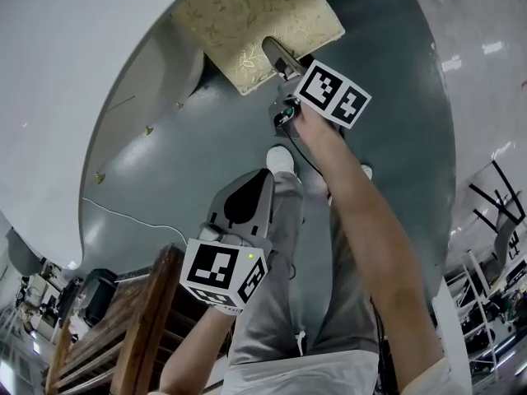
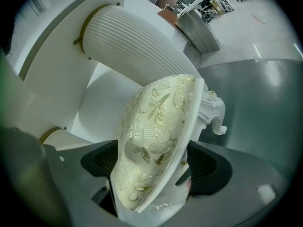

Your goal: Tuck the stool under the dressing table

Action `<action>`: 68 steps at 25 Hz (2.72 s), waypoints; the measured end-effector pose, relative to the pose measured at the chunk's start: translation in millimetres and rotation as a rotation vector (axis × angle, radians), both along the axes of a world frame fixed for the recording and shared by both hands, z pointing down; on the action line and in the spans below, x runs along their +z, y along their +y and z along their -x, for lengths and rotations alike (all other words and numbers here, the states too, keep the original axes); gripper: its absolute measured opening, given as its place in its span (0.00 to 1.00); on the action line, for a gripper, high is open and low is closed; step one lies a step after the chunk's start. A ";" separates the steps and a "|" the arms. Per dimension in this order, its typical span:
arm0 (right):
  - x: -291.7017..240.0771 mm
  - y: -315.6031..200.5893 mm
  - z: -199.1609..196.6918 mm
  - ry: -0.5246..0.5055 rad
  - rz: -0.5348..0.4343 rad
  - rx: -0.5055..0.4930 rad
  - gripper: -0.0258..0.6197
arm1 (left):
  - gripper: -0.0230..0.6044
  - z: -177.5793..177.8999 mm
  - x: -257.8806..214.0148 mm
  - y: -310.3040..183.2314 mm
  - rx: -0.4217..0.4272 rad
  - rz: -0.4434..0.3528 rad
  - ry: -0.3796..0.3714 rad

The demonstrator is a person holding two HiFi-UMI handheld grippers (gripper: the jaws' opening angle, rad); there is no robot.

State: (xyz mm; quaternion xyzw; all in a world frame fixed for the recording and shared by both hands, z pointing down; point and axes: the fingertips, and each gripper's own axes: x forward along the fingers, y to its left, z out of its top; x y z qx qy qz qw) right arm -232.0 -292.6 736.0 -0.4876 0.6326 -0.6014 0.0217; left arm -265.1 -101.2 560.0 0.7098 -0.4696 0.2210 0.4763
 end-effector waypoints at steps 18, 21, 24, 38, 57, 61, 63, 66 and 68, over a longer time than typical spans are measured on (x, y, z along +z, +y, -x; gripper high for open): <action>-19.4 -74.8 78.0 -0.031 -0.088 -0.097 0.77 | 0.05 52.0 -6.5 -1.7 -0.089 0.002 0.002; -21.7 -88.0 86.7 -0.053 -0.099 -0.084 0.77 | 0.05 57.3 -7.5 4.0 -0.101 0.002 0.002; -21.9 -93.7 100.5 -0.048 -0.122 -0.136 0.77 | 0.05 64.5 -6.2 10.0 -0.108 0.000 -0.001; -43.2 -37.2 84.7 -0.033 -0.121 -0.249 0.71 | 0.05 39.0 -28.4 2.6 -0.111 -0.055 -0.006; -147.9 65.1 -85.8 -0.037 -0.221 -0.366 0.17 | 0.05 -100.9 -93.2 38.9 -0.048 -0.145 -0.018; -174.9 85.3 -123.7 -0.034 -0.241 -0.373 0.08 | 0.05 -134.3 -115.8 36.9 0.004 -0.176 -0.017; -196.6 100.4 -138.7 -0.048 -0.253 -0.396 0.06 | 0.05 -152.2 -133.3 41.2 0.014 -0.181 -0.016; -230.0 118.3 -159.8 -0.066 -0.278 -0.439 0.06 | 0.05 -176.9 -155.2 44.8 0.032 -0.190 -0.012; -248.8 125.5 -175.1 -0.064 -0.293 -0.458 0.06 | 0.05 -190.9 -169.1 44.9 0.045 -0.200 -0.010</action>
